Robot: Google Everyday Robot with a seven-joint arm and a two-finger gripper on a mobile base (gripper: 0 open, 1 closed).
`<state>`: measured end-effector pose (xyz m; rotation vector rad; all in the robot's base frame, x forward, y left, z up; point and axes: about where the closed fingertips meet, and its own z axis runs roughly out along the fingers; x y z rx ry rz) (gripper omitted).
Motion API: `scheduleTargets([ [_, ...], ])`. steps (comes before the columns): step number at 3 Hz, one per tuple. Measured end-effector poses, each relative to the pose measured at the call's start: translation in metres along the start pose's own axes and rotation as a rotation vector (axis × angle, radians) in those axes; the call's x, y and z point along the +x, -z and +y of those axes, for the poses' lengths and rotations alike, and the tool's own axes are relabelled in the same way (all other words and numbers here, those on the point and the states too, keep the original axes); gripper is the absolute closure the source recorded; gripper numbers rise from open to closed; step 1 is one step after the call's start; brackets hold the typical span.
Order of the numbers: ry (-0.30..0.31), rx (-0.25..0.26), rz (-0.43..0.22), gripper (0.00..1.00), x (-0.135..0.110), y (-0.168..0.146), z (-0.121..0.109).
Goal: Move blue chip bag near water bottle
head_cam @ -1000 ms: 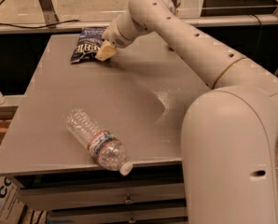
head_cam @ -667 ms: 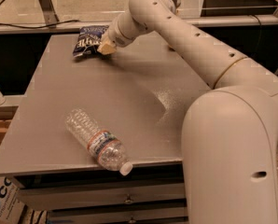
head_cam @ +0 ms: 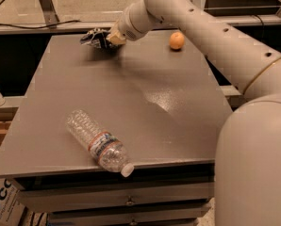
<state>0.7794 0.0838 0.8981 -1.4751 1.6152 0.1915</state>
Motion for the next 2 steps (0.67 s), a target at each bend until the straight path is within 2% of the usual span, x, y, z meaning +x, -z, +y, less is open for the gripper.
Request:
scheduleTargets([
  [1, 0.016, 0.012, -0.019, 1.0, -0.005, 0.046, 0.012],
  [2, 0.049, 0.002, -0.044, 1.0, -0.009, 0.09, 0.032],
])
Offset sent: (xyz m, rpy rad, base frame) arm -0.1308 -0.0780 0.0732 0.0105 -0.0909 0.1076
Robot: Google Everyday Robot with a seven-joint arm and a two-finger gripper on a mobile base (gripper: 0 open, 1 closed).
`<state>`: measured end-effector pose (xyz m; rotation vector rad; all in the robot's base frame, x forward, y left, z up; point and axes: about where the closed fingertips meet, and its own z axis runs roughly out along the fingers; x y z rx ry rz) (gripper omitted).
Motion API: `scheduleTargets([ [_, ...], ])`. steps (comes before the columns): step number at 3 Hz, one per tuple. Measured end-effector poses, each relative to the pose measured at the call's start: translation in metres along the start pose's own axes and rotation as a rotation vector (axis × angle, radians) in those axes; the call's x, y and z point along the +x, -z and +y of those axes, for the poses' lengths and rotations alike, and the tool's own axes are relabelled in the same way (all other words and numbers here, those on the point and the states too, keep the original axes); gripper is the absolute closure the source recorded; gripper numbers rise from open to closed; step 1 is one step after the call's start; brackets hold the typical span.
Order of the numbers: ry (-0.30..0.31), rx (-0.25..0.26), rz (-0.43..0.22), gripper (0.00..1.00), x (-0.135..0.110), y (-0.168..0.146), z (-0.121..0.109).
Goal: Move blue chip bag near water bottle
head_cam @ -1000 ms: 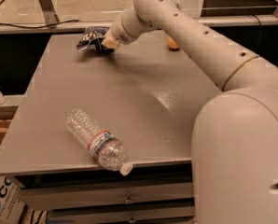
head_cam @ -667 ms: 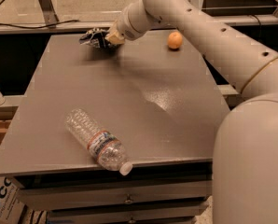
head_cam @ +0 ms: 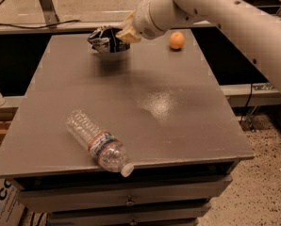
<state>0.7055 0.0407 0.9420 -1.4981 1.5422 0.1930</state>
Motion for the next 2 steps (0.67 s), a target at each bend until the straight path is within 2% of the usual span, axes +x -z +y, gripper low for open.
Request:
scheduleTargets([
  [2, 0.05, -0.034, -0.05, 1.0, 0.003, 0.071, 0.056],
])
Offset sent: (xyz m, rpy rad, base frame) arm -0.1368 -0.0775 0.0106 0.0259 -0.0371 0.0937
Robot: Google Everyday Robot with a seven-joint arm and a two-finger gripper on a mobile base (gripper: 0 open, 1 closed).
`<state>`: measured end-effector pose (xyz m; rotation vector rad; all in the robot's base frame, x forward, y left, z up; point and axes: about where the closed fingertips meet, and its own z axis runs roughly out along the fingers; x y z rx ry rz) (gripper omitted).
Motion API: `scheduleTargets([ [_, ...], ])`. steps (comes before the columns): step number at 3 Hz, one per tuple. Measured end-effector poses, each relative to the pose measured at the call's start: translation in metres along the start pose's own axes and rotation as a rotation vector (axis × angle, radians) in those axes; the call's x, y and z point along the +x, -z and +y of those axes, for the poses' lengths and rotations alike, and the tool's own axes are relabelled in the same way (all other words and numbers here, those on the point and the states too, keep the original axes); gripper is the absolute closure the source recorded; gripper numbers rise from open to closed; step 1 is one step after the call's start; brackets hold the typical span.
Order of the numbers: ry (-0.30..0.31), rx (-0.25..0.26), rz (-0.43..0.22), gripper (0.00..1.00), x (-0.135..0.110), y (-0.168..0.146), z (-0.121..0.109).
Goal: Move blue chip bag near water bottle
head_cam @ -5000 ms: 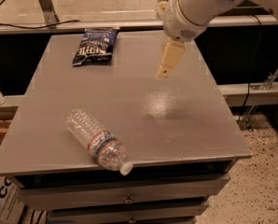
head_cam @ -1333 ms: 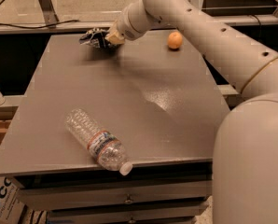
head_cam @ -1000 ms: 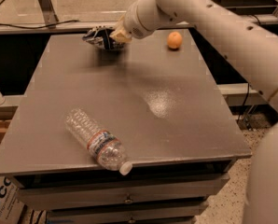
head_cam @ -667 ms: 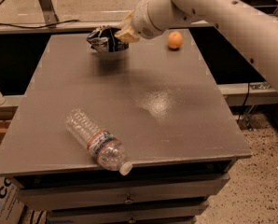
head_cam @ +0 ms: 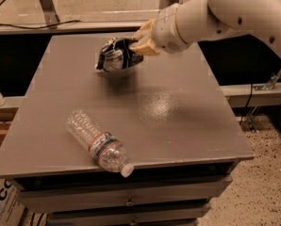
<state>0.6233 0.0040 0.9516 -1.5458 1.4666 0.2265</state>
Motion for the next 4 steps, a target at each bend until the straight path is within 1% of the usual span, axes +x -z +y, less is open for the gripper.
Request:
scheduleTargets([
  [1, 0.002, -0.016, -0.006, 1.0, 0.019, 0.033, 0.031],
  [2, 0.018, -0.044, -0.002, 1.0, 0.039, 0.06, 0.058],
  [3, 0.037, -0.076, 0.007, 1.0, 0.055, 0.079, 0.079],
  [4, 0.06, -0.128, 0.001, 1.0, 0.065, 0.09, 0.101],
])
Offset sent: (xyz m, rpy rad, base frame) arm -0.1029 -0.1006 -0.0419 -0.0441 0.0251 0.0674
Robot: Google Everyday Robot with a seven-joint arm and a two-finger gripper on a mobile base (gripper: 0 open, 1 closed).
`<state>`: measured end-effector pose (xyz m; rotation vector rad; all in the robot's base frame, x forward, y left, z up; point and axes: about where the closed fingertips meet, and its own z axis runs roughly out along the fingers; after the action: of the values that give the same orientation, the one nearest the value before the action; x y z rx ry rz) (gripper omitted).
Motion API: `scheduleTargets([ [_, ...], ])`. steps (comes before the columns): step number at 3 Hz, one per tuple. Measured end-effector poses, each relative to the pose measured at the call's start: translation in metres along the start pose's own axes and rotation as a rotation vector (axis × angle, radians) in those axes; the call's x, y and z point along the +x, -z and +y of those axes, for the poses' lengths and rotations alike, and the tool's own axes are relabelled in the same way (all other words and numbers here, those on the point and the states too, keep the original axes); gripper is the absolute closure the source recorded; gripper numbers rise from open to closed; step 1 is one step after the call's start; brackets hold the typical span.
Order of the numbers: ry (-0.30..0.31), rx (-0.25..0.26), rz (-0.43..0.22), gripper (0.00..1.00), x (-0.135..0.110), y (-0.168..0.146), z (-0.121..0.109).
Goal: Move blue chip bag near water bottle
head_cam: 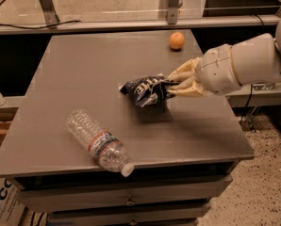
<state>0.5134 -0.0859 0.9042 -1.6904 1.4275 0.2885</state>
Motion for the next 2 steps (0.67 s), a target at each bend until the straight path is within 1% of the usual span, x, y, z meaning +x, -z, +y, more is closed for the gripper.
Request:
scheduleTargets([
  [1, 0.038, -0.04, -0.02, 1.0, -0.004, 0.002, 0.021],
  [2, 0.079, -0.08, -0.042, 1.0, -0.015, -0.007, 0.041],
])
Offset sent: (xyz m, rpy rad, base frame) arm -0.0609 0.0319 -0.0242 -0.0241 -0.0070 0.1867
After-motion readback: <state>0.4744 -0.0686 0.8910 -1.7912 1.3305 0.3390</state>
